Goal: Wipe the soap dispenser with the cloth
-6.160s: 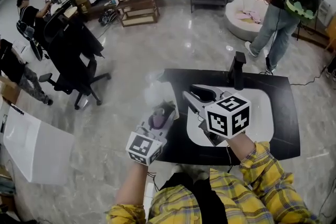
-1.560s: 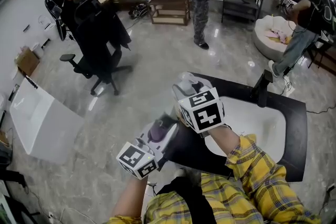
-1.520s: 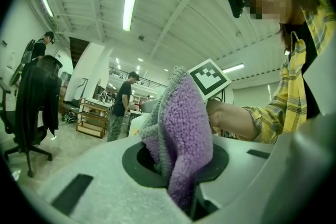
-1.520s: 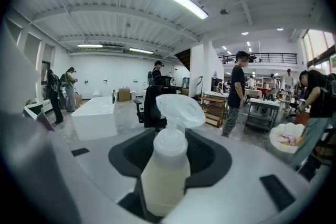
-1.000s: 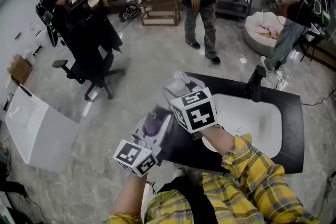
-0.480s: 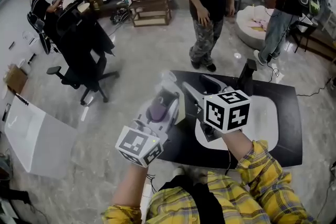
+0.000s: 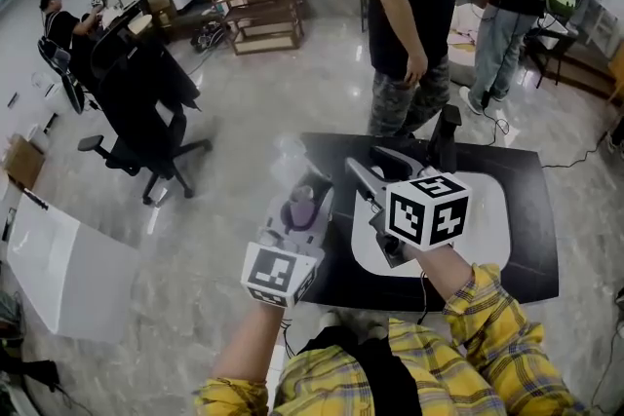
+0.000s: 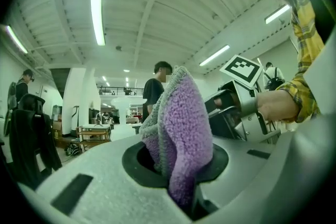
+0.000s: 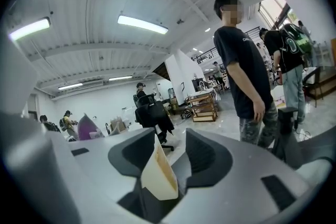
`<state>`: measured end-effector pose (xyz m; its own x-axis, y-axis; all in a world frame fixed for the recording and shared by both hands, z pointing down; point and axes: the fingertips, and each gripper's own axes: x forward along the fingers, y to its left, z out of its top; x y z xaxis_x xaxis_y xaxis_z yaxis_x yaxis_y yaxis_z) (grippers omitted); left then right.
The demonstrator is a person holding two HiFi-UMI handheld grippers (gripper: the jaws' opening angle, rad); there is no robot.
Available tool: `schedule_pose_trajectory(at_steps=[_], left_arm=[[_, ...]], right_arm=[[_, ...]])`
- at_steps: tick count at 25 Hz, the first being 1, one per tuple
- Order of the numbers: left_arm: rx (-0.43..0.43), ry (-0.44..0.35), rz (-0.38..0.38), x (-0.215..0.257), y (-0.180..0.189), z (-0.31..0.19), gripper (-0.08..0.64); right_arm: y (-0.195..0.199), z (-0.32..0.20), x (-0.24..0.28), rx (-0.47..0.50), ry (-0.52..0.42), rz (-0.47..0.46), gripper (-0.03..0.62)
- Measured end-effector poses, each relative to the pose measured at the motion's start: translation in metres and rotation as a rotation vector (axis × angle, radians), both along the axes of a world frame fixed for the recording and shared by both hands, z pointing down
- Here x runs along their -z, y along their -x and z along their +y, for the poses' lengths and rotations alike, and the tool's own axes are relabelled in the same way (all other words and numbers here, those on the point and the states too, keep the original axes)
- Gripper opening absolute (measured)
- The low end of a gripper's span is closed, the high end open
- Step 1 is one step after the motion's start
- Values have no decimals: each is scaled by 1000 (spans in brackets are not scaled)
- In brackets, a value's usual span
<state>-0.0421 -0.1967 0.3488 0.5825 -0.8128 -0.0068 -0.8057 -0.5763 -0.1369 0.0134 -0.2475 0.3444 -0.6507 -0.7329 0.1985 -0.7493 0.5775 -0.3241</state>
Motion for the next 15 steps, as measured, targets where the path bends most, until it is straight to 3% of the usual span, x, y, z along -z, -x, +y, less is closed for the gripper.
schedule_pose_trajectory(at_steps=[7,15], left_arm=[[-31,53,-56,-52,-1,4,60],[34,157,-72,-107,5,3,60]], right_arm=[[4,-2,-15,15,26,19,172],[1,-3,-24,24,41,25,170]])
